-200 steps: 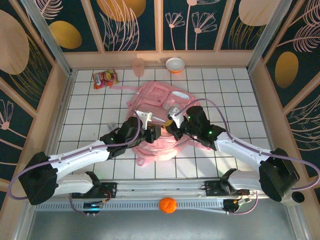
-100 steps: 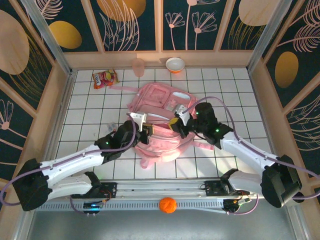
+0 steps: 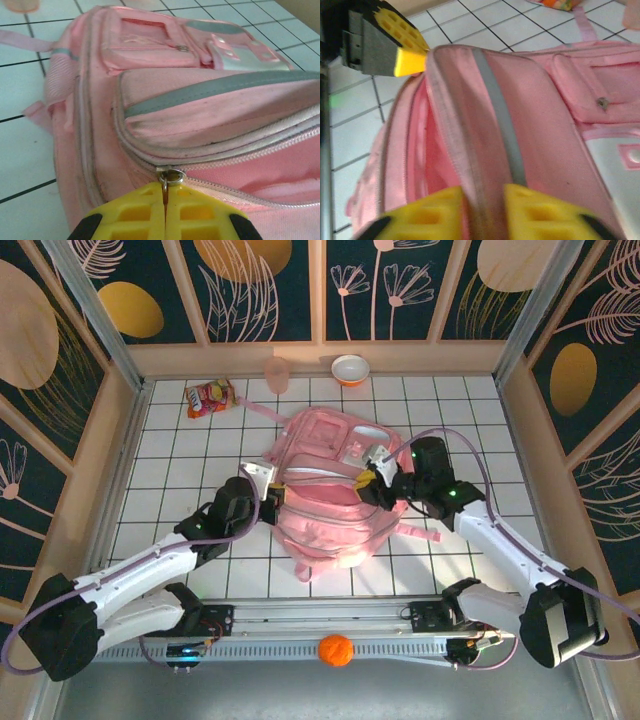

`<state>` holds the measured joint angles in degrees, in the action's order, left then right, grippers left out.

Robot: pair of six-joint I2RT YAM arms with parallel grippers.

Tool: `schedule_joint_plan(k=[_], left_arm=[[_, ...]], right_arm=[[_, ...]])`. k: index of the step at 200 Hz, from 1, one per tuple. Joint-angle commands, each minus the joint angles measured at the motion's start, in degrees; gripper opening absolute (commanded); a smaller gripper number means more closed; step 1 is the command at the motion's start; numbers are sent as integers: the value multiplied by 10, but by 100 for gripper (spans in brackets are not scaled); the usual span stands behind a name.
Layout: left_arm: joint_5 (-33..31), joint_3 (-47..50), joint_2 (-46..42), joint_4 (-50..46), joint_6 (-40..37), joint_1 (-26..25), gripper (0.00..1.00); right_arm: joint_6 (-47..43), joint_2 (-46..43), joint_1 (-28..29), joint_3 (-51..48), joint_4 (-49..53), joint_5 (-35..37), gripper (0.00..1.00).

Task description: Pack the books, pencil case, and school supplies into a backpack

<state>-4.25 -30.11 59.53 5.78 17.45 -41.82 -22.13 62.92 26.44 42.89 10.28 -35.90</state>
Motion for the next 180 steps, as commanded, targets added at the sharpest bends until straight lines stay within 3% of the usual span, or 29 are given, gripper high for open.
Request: schedule_joint_plan(k=[1,19,53,117,134,155,180], left_arm=[[102,-19,14,41,-43,4,0],[130,-31,23,38,-44,4,0],[170,-41,22,40,-41,4,0],[199,-41,13,43,-41,5,0],[178,-38,9,37,-43,4,0],[123,-42,8,4,-61,4,0],[65,-43,14,-34,-97,7,0]], right_arm=[[34,-18,44,33,-4,98,40],[39,-17,121,32,-17,203,49],[39,30,195,50,-42,297,53],[6,142,220,100,-71,288,50],[-9,153,221,109,-62,268,39],[-59,141,217,108,-27,212,1],[-123,92,198,86,11,144,0]])
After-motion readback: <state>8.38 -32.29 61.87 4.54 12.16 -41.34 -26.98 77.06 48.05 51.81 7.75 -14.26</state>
